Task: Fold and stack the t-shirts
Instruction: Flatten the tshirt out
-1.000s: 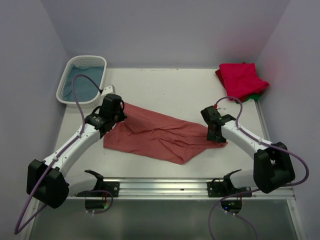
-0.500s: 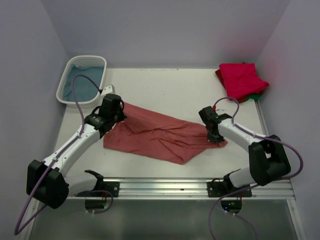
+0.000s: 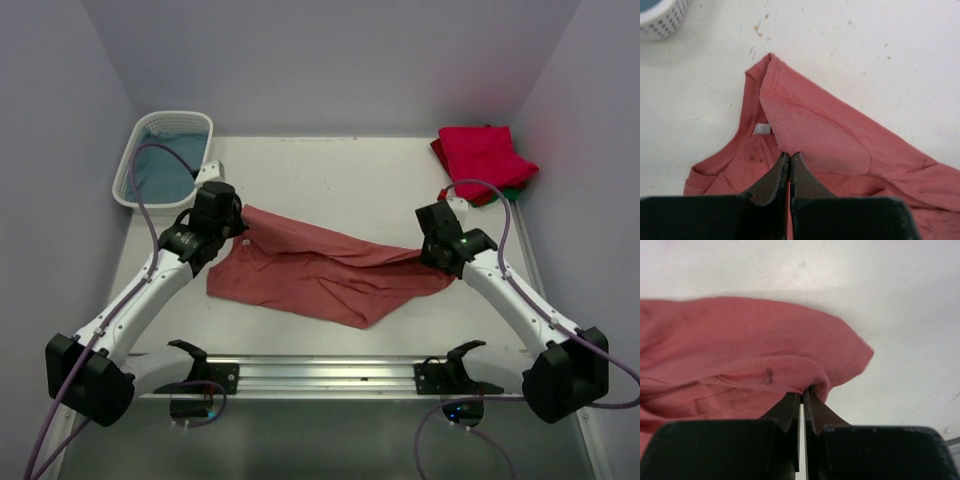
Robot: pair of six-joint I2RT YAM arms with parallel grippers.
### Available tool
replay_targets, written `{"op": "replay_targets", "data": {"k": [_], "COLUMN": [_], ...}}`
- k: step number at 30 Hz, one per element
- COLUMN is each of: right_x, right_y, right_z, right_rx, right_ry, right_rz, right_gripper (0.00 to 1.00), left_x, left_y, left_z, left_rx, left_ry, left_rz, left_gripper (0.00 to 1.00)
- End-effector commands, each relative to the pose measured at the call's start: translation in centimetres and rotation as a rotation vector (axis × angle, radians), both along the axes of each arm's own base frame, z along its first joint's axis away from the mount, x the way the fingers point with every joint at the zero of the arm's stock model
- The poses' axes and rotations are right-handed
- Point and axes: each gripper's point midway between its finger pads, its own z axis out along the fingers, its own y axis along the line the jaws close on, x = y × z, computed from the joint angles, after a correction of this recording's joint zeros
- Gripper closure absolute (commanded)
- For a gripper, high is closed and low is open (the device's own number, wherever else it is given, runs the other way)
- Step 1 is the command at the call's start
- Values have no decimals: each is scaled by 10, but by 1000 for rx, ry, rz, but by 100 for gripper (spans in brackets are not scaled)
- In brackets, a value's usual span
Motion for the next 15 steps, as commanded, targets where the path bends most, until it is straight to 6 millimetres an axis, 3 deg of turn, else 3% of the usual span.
{"op": "replay_targets", "data": {"k": [1, 7, 8, 10, 11, 13, 14, 15], "right_x": [20, 42, 46, 47, 44, 38, 30, 24], "right_y": [13, 30, 32, 32, 31, 28, 25, 23], "right_z": [61, 141, 170, 203, 236, 270, 302, 318], "right_rx": [76, 148, 165, 176, 197, 209, 230, 232], "right_ry": [-164, -371, -442, -521, -600, -685, -763, -804], "right_rz": [58, 169, 177, 194, 198, 209, 216, 229], "right_gripper": [100, 100, 100, 100, 100, 100, 100, 100], "left_x": [10, 8, 2, -6, -17, -31, -49, -60], "left_y": [10, 11, 14, 18, 23, 26, 28, 28], "left_z": [77, 170, 197, 227, 258, 287, 318, 334], "left_rx": [12, 15, 2, 16, -1, -1, -28, -39], "left_ry": [-180, -396, -457, -522, -590, -657, -734, -776], "left_rz": [11, -47, -45, -60, -60, -82, -109, -128], "left_gripper": [100, 100, 100, 100, 100, 100, 100, 100]}}
